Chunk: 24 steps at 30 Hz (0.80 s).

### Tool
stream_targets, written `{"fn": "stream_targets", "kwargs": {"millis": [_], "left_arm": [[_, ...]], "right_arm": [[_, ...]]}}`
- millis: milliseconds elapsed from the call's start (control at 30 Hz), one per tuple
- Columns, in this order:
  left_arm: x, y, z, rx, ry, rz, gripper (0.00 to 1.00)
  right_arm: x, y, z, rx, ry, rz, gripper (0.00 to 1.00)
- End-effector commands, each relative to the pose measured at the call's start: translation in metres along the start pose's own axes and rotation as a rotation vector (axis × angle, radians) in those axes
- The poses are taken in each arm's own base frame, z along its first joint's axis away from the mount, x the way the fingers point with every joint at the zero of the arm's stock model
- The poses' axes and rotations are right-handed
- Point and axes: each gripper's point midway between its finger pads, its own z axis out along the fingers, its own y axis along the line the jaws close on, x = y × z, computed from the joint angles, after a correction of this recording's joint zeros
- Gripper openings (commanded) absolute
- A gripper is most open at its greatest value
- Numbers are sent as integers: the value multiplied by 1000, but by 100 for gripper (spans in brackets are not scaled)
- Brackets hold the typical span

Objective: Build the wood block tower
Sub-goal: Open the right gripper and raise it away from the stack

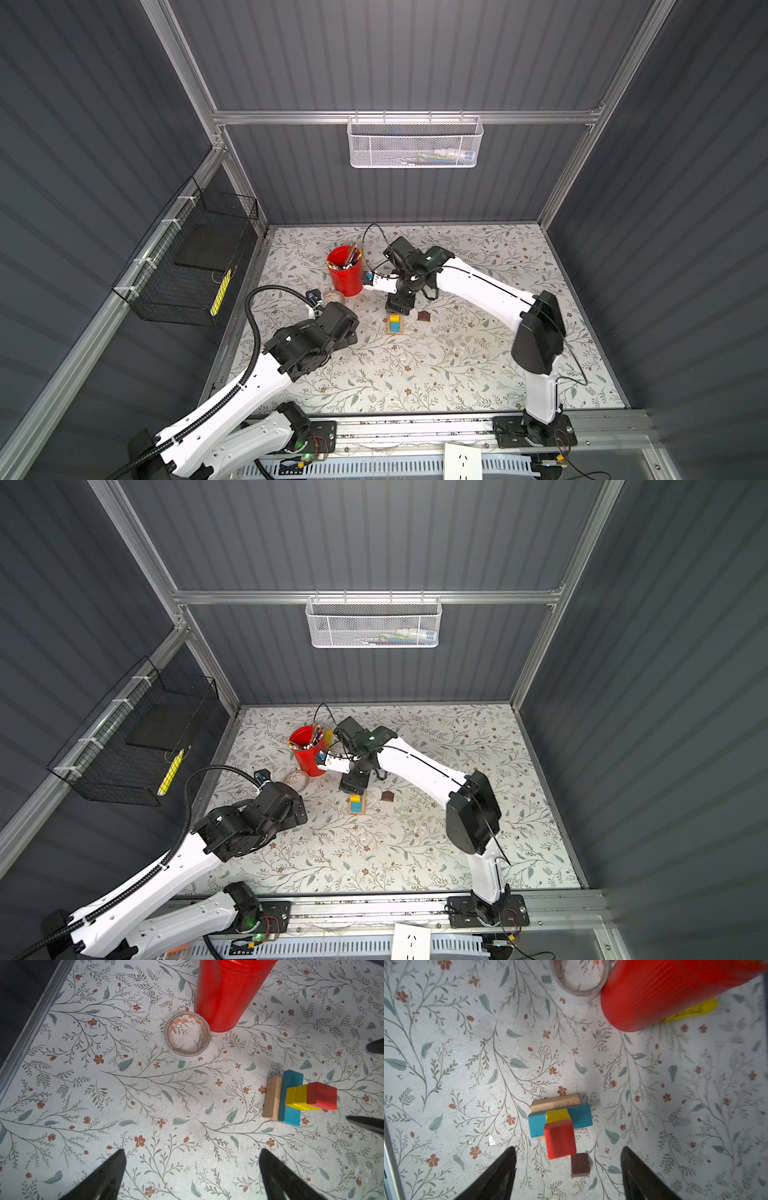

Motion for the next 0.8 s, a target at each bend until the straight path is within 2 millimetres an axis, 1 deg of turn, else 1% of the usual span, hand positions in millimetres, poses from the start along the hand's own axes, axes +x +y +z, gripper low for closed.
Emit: {"fn": "stream_targets", "kwargs": {"millis": [0,67,133,233,267,300,400,467,500,633,733,767], "left_arm": [[-7,-3,-9,25,-7,8,100],[-8,-8,-10,43,-7,12,100],[-9,-12,-10,53,-2,18,100],[-8,-21,-5,69,13,36,100],[-7,-24,-2,75,20,42,100],[-6,-27,0,80,25,47,100],[-4,-35,7,90,39,54,100],[-3,-40,11,105,41,52,100],[-4,-42,11,111,39,51,100],[-7,-47,13,124,24,56,100],[-11,-46,11,116,11,52,100],[-11,-45,11,115,7,49,100]], "right_arm": [[-8,-19,-25,100,-121,123,83],[0,-26,-38,137,-158,214,85],[11,-28,-49,135,-189,302,86],[32,-31,-60,124,-228,447,88],[43,-34,-59,132,-225,509,88],[53,-36,-56,141,-215,559,88],[90,-41,-41,183,-137,708,87],[119,-46,-29,231,-62,816,86],[128,-46,-25,236,-39,853,86],[154,-35,3,208,54,946,85],[174,-30,20,219,132,986,86],[177,-28,24,215,147,988,86]]}}
